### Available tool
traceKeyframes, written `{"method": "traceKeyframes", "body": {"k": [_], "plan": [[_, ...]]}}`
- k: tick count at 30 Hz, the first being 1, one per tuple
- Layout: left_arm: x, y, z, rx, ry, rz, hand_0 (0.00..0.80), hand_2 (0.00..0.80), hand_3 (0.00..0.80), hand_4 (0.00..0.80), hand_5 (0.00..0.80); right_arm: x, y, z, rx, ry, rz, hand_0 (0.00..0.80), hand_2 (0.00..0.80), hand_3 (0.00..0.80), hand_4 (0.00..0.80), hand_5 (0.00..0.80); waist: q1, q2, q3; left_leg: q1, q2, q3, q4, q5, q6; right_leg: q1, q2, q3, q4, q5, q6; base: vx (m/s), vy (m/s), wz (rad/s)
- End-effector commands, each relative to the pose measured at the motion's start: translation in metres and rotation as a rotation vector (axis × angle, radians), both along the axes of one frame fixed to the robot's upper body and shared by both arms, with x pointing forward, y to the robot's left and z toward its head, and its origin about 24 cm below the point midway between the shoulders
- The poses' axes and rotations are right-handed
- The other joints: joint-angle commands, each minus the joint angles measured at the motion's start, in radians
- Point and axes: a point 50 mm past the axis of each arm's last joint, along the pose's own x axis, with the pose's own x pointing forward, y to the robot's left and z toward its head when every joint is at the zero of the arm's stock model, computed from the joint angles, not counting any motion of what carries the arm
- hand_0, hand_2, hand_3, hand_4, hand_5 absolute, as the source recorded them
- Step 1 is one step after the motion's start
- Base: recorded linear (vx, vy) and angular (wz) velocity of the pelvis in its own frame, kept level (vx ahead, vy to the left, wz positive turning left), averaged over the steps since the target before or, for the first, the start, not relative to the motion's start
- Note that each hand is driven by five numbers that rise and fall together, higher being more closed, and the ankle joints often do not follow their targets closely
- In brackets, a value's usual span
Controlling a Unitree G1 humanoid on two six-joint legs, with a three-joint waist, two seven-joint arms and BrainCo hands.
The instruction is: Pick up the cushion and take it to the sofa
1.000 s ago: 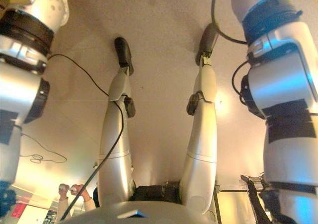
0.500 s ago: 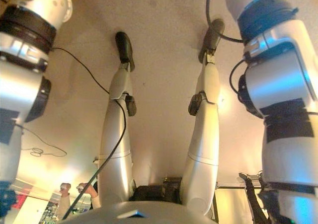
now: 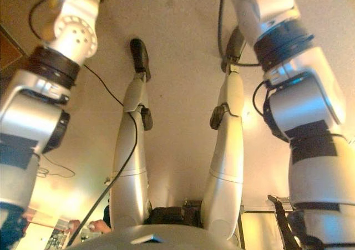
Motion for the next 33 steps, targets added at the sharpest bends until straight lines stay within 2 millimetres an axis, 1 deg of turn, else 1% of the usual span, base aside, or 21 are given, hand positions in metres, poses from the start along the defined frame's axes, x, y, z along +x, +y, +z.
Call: {"method": "traceKeyframes", "body": {"k": [1, 5, 7, 9, 13, 16, 17, 18, 24, 25, 27, 28, 29, 33], "plan": [[-0.023, -0.009, 0.019, -0.097, -0.190, -0.082, 0.800, 0.800, 0.800, 0.800, 0.800, -0.015, 0.019, 0.002, -0.047, -0.072, 0.078, 0.800, 0.800, 0.800, 0.800, 0.800, -0.033, 0.053, 0.001, 0.017, -0.008, -0.092, -0.106, 0.052, 0.016, 0.043, 0.021, 0.068, 0.003, -0.094, 0.134, -0.037, 0.033, 0.00], [-0.026, -0.010, 0.002, -0.087, -0.175, -0.081, 0.800, 0.800, 0.800, 0.800, 0.800, -0.014, 0.011, -0.014, -0.014, -0.032, 0.091, 0.800, 0.800, 0.800, 0.800, 0.800, -0.030, 0.049, 0.001, 0.051, -0.010, -0.092, -0.095, 0.051, 0.017, 0.074, 0.015, 0.072, 0.011, -0.088, 0.137, -0.024, 0.015, -0.01], [-0.028, -0.010, -0.001, -0.084, -0.179, -0.073, 0.800, 0.800, 0.800, 0.800, 0.800, -0.014, 0.008, -0.018, -0.004, -0.022, 0.093, 0.800, 0.800, 0.800, 0.800, 0.800, -0.029, 0.049, 0.001, 0.064, -0.010, -0.093, -0.095, 0.050, 0.018, 0.085, 0.013, 0.073, 0.013, -0.088, 0.137, -0.025, 0.024, -0.05], [-0.035, -0.010, -0.011, -0.068, -0.188, -0.066, 0.800, 0.800, 0.800, 0.800, 0.800, -0.015, 0.003, -0.029, 0.016, -0.012, 0.099, 0.800, 0.800, 0.800, 0.800, 0.800, -0.027, 0.049, 0.001, 0.094, -0.008, -0.092, -0.089, 0.048, 0.020, 0.112, 0.006, 0.076, 0.018, -0.086, 0.134, -0.014, 0.015, -0.02], [-0.043, -0.017, -0.029, -0.043, -0.167, -0.091, 0.800, 0.800, 0.800, 0.800, 0.800, -0.019, 0.002, -0.051, 0.050, 0.013, 0.110, 0.800, 0.800, 0.800, 0.800, 0.800, -0.023, 0.043, 0.001, 0.142, -0.007, -0.088, -0.057, 0.035, 0.023, 0.164, -0.006, 0.073, 0.031, -0.091, 0.129, -0.004, -0.008, 0.00], [-0.049, -0.020, -0.043, -0.004, -0.140, -0.106, 0.800, 0.800, 0.800, 0.800, 0.800, -0.022, 0.000, -0.070, 0.059, 0.043, 0.105, 0.800, 0.800, 0.800, 0.800, 0.800, -0.018, 0.030, 0.001, 0.190, -0.002, -0.078, -0.024, 0.021, 0.028, 0.219, -0.024, 0.060, 0.047, -0.093, 0.126, -0.006, -0.061, 0.04], [-0.049, -0.021, -0.043, -0.002, -0.138, -0.107, 0.800, 0.800, 0.800, 0.800, 0.800, -0.022, 0.000, -0.071, 0.060, 0.045, 0.105, 0.800, 0.800, 0.800, 0.800, 0.800, -0.018, 0.030, 0.001, 0.193, -0.001, -0.078, -0.023, 0.020, 0.028, 0.223, -0.025, 0.059, 0.046, -0.093, 0.126, -0.006, -0.097, 0.09], [-0.052, -0.022, -0.051, 0.022, -0.123, -0.116, 0.800, 0.800, 0.800, 0.800, 0.800, -0.024, -0.001, -0.083, 0.081, 0.067, 0.109, 0.800, 0.800, 0.800, 0.800, 0.800, -0.014, 0.021, 0.001, 0.225, 0.005, -0.070, -0.006, 0.012, 0.031, 0.261, -0.039, 0.049, 0.052, -0.095, 0.124, -0.003, -0.103, 0.08], [-0.066, -0.024, -0.085, 0.104, -0.052, -0.134, 0.800, 0.800, 0.800, 0.800, 0.800, -0.039, -0.013, -0.131, 0.207, 0.153, 0.108, 0.800, 0.800, 0.800, 0.800, 0.800, 0.001, -0.023, 0.001, 0.387, 0.023, -0.046, 0.040, -0.024, 0.049, 0.446, -0.075, 0.003, 0.067, -0.106, 0.124, 0.036, -0.132, 0.09], [-0.069, -0.024, -0.090, 0.116, -0.040, -0.138, 0.800, 0.800, 0.800, 0.800, 0.800, -0.042, -0.014, -0.139, 0.225, 0.168, 0.105, 0.800, 0.800, 0.800, 0.800, 0.800, 0.007, -0.025, -0.003, 0.431, 0.029, -0.044, 0.045, -0.060, 0.048, 0.489, -0.074, -0.004, 0.077, -0.140, 0.132, 0.127, -0.114, 0.06], [-0.073, -0.022, -0.102, 0.120, -0.009, -0.160, 0.800, 0.800, 0.800, 0.800, 0.800, -0.047, -0.018, -0.154, 0.246, 0.194, 0.099, 0.800, 0.800, 0.800, 0.800, 0.800, 0.011, -0.034, -0.019, 0.480, 0.031, -0.034, 0.042, -0.070, 0.054, 0.544, -0.081, -0.023, 0.073, -0.148, 0.134, 0.107, -0.084, 0.08], [-0.076, -0.021, -0.111, 0.129, 0.016, -0.170, 0.800, 0.800, 0.800, 0.800, 0.800, -0.051, -0.020, -0.165, 0.257, 0.219, 0.089, 0.800, 0.800, 0.800, 0.800, 0.800, 0.013, -0.041, -0.035, 0.516, 0.031, -0.028, 0.032, -0.075, 0.056, 0.585, -0.087, -0.036, 0.066, -0.151, 0.136, 0.024, -0.069, 0.09], [-0.078, -0.020, -0.116, 0.139, 0.028, -0.177, 0.800, 0.800, 0.800, 0.800, 0.800, -0.054, -0.022, -0.171, 0.267, 0.235, 0.086, 0.800, 0.800, 0.800, 0.800, 0.800, 0.012, -0.048, -0.043, 0.528, 0.029, -0.021, 0.022, -0.051, 0.061, 0.603, -0.096, -0.046, 0.052, -0.127, 0.130, 0.041, -0.067, 0.11], [-0.086, -0.018, -0.131, 0.159, 0.074, -0.204, 0.800, 0.800, 0.800, 0.800, 0.800, -0.062, -0.028, -0.186, 0.271, 0.277, 0.079, 0.800, 0.800, 0.800, 0.800, 0.800, 0.016, -0.056, -0.079, 0.612, 0.037, -0.008, 0.002, -0.071, 0.066, 0.689, -0.108, -0.071, 0.037, -0.142, 0.133, 0.071, -0.039, 0.15]]}}
